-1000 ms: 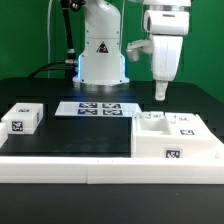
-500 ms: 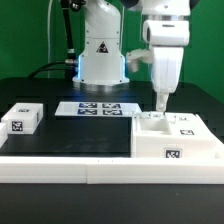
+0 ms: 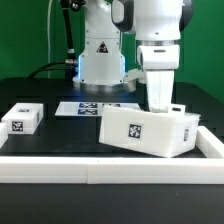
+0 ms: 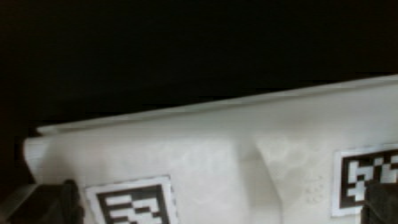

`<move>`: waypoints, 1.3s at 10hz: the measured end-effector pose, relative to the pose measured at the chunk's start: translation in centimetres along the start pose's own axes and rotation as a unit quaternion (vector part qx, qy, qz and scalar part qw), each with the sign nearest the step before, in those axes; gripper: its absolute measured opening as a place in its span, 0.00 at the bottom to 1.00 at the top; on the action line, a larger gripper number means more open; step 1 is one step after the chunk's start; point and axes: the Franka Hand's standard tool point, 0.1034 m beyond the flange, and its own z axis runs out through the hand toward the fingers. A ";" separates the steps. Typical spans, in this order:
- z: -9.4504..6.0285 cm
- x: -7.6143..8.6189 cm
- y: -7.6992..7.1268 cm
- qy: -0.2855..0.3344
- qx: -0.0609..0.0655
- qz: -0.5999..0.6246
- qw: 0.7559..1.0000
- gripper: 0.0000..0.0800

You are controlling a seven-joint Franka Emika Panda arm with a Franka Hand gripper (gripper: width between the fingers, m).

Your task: Assemble cabinet

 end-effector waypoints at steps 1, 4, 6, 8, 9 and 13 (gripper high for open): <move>0.0 0.0 0.0 0.000 0.000 0.000 1.000 1.00; -0.1 0.1 0.2 0.001 -0.002 -0.001 1.000 1.00; 0.0 0.1 0.1 0.000 -0.001 0.000 1.000 0.84; 0.1 -0.1 -0.1 0.001 -0.001 0.002 1.000 0.67; 0.2 -0.2 0.0 0.002 -0.002 0.003 1.000 0.50; 0.2 -0.2 0.0 0.004 -0.005 0.006 1.000 0.09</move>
Offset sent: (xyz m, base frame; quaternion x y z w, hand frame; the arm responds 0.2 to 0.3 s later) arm -0.0004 0.0005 0.0026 0.0007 -0.0057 -0.0037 1.0000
